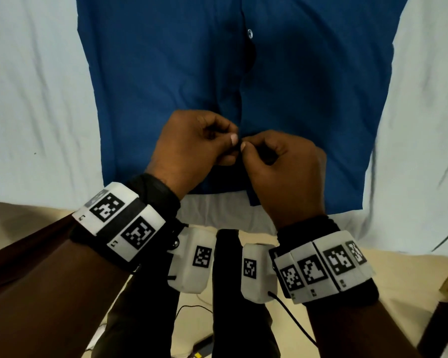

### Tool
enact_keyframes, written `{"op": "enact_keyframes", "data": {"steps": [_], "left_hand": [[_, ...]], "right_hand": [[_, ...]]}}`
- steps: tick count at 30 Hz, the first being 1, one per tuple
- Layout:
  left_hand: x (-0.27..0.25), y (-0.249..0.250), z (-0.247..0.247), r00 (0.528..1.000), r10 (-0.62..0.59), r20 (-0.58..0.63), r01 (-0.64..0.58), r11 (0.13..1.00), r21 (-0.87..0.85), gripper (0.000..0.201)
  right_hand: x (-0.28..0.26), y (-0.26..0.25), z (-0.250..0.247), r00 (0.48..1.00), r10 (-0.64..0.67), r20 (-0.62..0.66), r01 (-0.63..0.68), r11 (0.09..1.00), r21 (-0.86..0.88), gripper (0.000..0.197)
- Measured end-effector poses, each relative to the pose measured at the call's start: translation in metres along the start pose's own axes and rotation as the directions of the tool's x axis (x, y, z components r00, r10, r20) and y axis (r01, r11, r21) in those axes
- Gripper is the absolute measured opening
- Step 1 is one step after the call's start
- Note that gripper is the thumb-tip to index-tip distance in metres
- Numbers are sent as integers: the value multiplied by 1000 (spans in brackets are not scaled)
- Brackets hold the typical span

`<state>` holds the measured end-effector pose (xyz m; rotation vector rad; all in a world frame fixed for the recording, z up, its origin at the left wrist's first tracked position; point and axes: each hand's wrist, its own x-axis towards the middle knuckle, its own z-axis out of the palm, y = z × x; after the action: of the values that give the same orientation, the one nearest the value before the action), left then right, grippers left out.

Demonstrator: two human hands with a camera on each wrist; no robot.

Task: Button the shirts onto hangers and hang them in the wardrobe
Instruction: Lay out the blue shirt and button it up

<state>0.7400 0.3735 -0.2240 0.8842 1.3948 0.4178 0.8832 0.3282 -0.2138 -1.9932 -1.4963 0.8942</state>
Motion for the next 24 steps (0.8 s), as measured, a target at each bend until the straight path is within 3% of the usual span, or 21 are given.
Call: {"op": "enact_keyframes", "data": {"steps": [4, 9, 13, 16, 18, 21, 24], "left_hand": [[-2, 1, 1, 1000, 15, -12, -15, 1000, 3, 20], [2, -4, -2, 999, 31, 9, -32, 997, 68, 4], [5, -9, -2, 994, 110, 5, -109, 975, 192, 5], [7, -14, -2, 976, 215, 48, -219, 928, 301, 21], [9, -16, -2, 968, 245, 57, -251, 930, 267, 33], [8, -20, 2, 987, 158, 41, -162, 977, 138, 36], [-2, -35, 1, 990, 102, -100, -70, 957, 283, 27]], "right_hand": [[1, 5, 4, 999, -38, -10, 37, 994, -102, 19], [0, 11, 5, 1000, -29, -4, 29, 994, -101, 13], [4, 11, 5, 1000, 10, -2, -10, 998, -57, 12], [10, 10, 6, 994, 93, 53, -94, 995, 13, 12], [15, 13, 5, 969, 196, 150, -215, 968, 130, 11], [21, 20, 3, 922, 267, 280, -336, 912, 234, 13], [14, 26, -1, 953, 207, 222, -229, 970, 81, 10]]}}
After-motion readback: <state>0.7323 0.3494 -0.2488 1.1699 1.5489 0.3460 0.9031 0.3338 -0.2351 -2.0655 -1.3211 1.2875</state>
